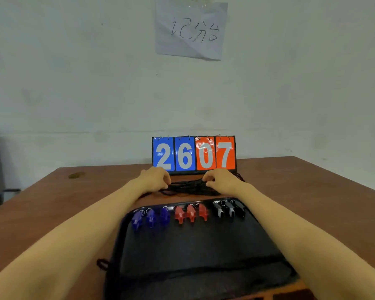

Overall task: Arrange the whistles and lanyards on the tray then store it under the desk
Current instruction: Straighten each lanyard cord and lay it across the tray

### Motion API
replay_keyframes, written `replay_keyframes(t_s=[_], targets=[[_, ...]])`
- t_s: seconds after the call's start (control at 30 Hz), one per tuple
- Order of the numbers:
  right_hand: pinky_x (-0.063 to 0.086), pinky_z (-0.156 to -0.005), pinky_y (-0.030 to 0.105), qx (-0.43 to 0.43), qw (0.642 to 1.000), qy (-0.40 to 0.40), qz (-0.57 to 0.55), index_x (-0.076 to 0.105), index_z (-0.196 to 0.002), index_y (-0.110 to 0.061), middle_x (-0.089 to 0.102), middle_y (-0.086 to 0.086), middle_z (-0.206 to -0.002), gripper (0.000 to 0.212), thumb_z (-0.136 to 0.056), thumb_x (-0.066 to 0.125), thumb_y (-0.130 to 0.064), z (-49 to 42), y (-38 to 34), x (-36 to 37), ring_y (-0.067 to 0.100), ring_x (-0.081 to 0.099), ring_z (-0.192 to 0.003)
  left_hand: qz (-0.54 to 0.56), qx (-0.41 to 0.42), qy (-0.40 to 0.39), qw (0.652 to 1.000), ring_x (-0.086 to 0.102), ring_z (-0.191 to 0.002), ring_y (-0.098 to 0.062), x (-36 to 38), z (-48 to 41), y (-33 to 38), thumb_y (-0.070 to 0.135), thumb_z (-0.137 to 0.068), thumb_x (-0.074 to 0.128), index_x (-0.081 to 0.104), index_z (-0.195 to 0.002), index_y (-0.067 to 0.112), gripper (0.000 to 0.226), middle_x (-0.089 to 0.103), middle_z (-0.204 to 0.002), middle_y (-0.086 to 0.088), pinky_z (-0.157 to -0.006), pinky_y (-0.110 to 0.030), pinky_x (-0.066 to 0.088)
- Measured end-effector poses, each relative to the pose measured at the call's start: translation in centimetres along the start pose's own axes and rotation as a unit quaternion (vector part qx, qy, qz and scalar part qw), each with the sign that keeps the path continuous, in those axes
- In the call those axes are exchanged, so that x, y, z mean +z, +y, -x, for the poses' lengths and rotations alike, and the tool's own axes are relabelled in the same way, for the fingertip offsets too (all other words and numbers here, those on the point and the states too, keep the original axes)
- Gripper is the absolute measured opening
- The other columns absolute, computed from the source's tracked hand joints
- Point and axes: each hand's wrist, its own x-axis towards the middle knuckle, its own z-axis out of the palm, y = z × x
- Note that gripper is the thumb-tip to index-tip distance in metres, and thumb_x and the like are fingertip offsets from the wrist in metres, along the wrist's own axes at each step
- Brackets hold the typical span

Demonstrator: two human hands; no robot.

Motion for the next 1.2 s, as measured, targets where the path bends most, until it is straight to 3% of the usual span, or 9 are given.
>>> replay_keyframes(t_s=[0.2,0.4,0.5,0.6,0.8,0.87,1.0,1.13,1.2], targets=[[0.040,-0.105,0.044,-0.001,0.995,-0.040,0.089,0.045,-0.137,-0.019,0.048,0.010,-0.139,0.045,-0.092,0.054,-0.024,-6.3,-0.5,3.5,0.029,0.046,-0.126,0.024,0.064,0.001,0.998,0.046,-0.126,-0.020,3.1,-4.1,-1.4,0.025,-0.091,0.056,0.052,-0.131,0.023,0.040,0.052,-0.135,-0.001,-0.106,-0.042,0.038],[0.042,-0.095,0.041,0.000,0.982,0.019,0.187,0.065,-0.110,-0.016,0.064,0.006,-0.116,0.022,-0.094,0.052,-0.022,-7.1,-0.6,4.7,0.026,0.057,-0.107,-0.095,0.060,-0.115,0.987,0.028,-0.136,-0.023,4.4,-5.1,-1.7,0.040,-0.097,0.038,0.043,-0.135,0.039,0.039,0.041,-0.145,0.007,-0.110,-0.049,0.013],[0.050,-0.089,0.039,-0.008,0.993,0.081,0.082,0.067,-0.109,-0.012,0.067,0.007,-0.112,0.026,-0.096,0.048,-0.022,-6.4,-0.6,3.1,0.025,0.061,-0.099,-0.043,0.041,-0.072,0.996,0.038,-0.129,-0.021,4.0,-4.8,-2.3,0.038,-0.096,0.042,0.056,-0.123,0.035,0.031,0.053,-0.134,0.007,-0.105,-0.046,0.017],[0.048,-0.081,0.032,-0.008,0.984,0.152,-0.098,0.064,-0.103,-0.009,0.065,0.006,-0.100,0.021,-0.096,0.047,-0.019,-5.5,-1.6,0.5,0.020,0.059,-0.088,0.074,0.031,0.055,0.995,0.047,-0.120,-0.018,3.1,-4.1,-1.4,0.036,-0.093,0.050,0.058,-0.116,0.025,0.026,0.058,-0.124,0.004,-0.102,-0.041,0.027],[0.054,-0.083,0.037,-0.054,0.931,0.140,-0.332,0.064,-0.093,-0.017,0.067,0.002,-0.087,0.010,-0.093,0.054,-0.016,-3.6,-3.7,-3.7,0.019,0.064,-0.082,0.422,0.112,0.044,0.899,0.051,-0.123,-0.013,-0.5,-1.9,4.3,0.028,-0.092,0.056,0.050,-0.132,0.016,0.042,0.059,-0.128,0.000,-0.101,-0.023,0.036],[0.054,-0.081,0.039,-0.069,0.921,0.156,-0.350,0.068,-0.086,-0.023,0.069,-0.002,-0.086,0.012,-0.090,0.059,-0.015,-3.0,-4.0,-4.9,0.019,0.064,-0.086,0.442,0.122,0.049,0.887,0.053,-0.119,-0.011,-1.4,-1.4,5.9,0.030,-0.093,0.054,0.055,-0.126,0.014,0.037,0.061,-0.125,-0.001,-0.096,-0.019,0.036],[0.044,-0.065,0.013,-0.069,0.912,0.195,-0.355,0.071,-0.096,-0.016,0.066,-0.010,-0.084,0.013,-0.089,0.059,-0.017,-1.7,-4.3,-7.1,0.003,0.059,-0.078,0.472,0.129,0.024,0.872,0.055,-0.105,-0.001,-2.5,-0.6,8.3,0.029,-0.096,0.047,0.057,-0.122,0.014,0.032,0.066,-0.109,0.002,-0.095,-0.017,0.030],[0.043,-0.060,0.018,0.001,0.883,0.274,-0.380,0.066,-0.096,-0.012,0.061,-0.004,-0.073,0.013,-0.092,0.055,-0.016,-1.2,-3.0,-8.6,0.008,0.052,-0.064,0.370,0.110,0.058,0.921,0.052,-0.063,0.006,-3.1,-0.6,7.8,0.029,-0.098,0.042,0.065,-0.104,0.009,0.031,0.055,-0.078,0.007,-0.066,-0.009,0.036],[0.044,-0.061,0.020,0.042,0.862,0.300,-0.406,0.063,-0.096,-0.010,0.062,-0.002,-0.073,0.014,-0.093,0.051,-0.015,-1.0,-1.6,-9.0,0.009,0.054,-0.063,0.312,0.096,0.068,0.943,0.052,-0.073,-0.004,-3.1,-0.7,6.5,0.026,-0.098,0.042,0.065,-0.105,0.007,0.031,0.054,-0.075,0.007,-0.067,-0.015,0.037]])
